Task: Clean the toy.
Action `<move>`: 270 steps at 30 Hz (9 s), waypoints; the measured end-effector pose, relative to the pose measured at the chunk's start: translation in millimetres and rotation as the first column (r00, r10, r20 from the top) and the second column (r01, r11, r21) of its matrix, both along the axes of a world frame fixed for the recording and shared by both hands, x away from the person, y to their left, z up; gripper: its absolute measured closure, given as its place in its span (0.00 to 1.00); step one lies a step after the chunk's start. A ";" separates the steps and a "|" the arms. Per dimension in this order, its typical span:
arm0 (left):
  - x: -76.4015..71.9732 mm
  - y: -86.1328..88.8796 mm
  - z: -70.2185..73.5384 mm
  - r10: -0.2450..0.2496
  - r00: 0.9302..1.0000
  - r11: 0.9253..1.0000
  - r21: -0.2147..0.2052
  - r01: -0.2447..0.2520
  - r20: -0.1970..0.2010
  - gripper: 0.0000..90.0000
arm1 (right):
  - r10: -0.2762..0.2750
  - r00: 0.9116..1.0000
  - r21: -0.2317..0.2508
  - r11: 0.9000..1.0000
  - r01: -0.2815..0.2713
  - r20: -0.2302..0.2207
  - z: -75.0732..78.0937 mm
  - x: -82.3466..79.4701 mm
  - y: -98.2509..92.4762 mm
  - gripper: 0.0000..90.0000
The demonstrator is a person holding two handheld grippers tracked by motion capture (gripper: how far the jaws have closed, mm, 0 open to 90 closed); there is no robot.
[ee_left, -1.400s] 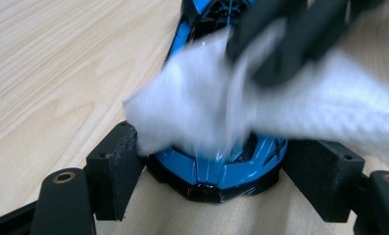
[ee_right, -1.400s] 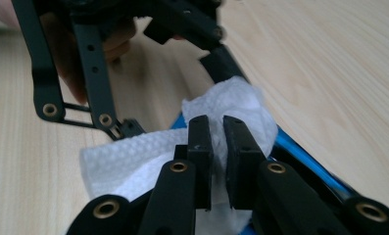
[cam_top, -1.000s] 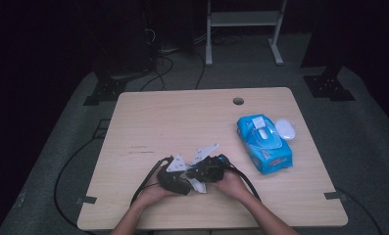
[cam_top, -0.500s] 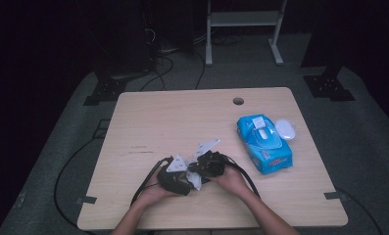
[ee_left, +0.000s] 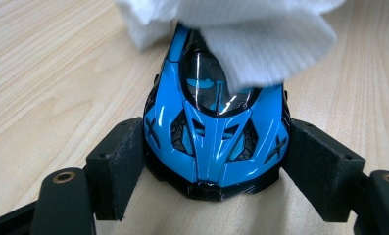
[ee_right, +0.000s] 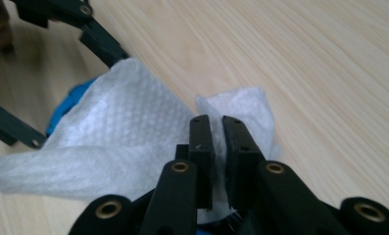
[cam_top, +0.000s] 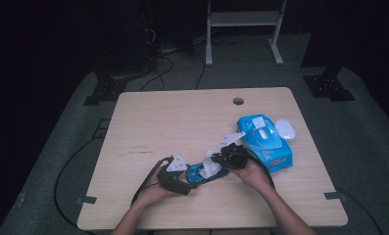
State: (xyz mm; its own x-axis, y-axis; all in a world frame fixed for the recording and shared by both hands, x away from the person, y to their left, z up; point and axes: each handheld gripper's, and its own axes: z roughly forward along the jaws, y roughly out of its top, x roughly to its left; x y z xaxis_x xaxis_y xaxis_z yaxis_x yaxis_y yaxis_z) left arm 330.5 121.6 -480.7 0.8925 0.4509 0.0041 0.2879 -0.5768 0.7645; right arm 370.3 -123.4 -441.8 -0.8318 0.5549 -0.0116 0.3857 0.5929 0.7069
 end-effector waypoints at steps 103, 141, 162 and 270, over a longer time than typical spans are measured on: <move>1.6 -1.1 0.4 -0.004 1.000 1.000 0.000 0.004 -0.013 0.28 | 0.019 1.000 0.132 0.991 -0.015 -0.024 5.9 1.9 -30.5 0.63; 1.7 -1.6 0.6 -0.005 1.000 1.000 0.000 0.005 -0.014 0.28 | 0.021 1.000 0.008 1.000 -0.021 0.012 0.7 -1.5 -43.7 0.91; 4.0 -1.9 -1.1 -0.022 0.999 1.000 0.007 0.022 -0.029 0.28 | -0.046 0.999 0.073 0.996 0.046 -0.007 -2.8 4.9 -26.8 0.92; -12.9 -23.8 12.1 -0.083 0.992 0.996 -0.031 0.087 0.097 0.66 | -0.049 0.999 0.202 0.978 0.047 0.007 14.6 -37.1 -61.3 0.93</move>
State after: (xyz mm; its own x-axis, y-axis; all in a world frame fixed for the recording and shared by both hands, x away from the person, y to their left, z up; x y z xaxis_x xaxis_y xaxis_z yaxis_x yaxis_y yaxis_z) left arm 317.6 97.8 -468.6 0.9240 0.3748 0.0765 0.1637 -0.5684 0.8063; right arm 333.2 -184.8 -427.1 -0.8045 0.5863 0.0947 0.4009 0.4185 0.8149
